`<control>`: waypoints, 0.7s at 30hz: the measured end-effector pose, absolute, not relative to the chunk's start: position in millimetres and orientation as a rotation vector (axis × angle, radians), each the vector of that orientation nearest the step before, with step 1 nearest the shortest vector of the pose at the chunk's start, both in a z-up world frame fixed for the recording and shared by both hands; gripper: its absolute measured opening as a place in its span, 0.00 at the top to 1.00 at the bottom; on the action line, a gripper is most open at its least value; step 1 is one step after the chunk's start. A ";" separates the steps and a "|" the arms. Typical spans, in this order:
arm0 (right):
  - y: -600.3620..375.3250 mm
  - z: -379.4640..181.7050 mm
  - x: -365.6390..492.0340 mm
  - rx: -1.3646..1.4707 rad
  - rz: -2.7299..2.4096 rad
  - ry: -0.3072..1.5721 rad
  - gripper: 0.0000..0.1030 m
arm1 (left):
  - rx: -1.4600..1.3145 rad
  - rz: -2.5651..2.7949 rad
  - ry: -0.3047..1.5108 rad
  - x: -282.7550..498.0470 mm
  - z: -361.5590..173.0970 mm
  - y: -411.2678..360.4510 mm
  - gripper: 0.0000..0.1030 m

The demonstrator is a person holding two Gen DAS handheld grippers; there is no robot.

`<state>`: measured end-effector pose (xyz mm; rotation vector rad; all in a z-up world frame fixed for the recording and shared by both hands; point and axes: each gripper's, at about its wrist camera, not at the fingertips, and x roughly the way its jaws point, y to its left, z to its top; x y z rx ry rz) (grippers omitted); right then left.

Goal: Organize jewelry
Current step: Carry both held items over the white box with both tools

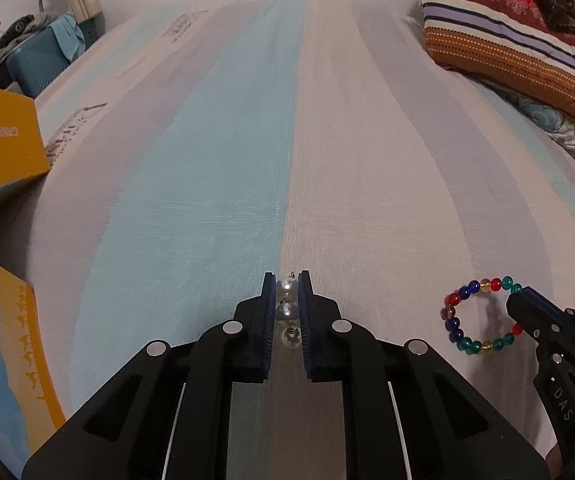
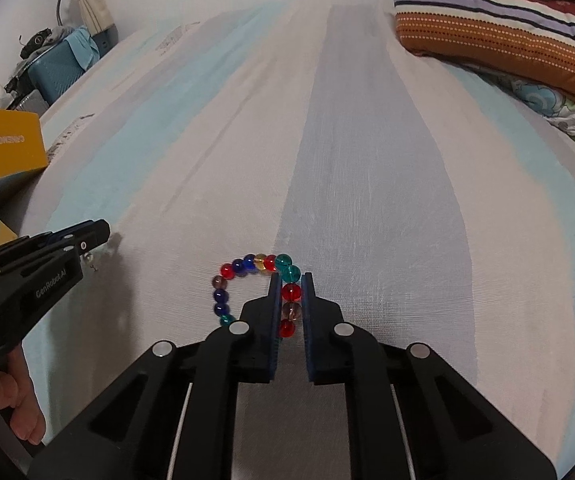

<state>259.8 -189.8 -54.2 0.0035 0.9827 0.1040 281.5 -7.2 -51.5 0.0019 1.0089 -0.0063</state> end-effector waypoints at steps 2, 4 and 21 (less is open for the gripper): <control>-188.5 -49.3 256.4 0.004 0.106 0.970 0.91 | 0.002 -0.010 1.002 276.5 -46.5 -7.5 0.90; -186.7 -44.7 252.9 0.004 0.108 0.960 0.91 | 0.001 -0.014 0.996 272.1 -41.7 -7.3 0.90; -179.8 -8.1 223.1 -0.010 0.090 0.910 0.91 | 0.008 -0.022 0.939 226.4 5.3 -0.6 0.90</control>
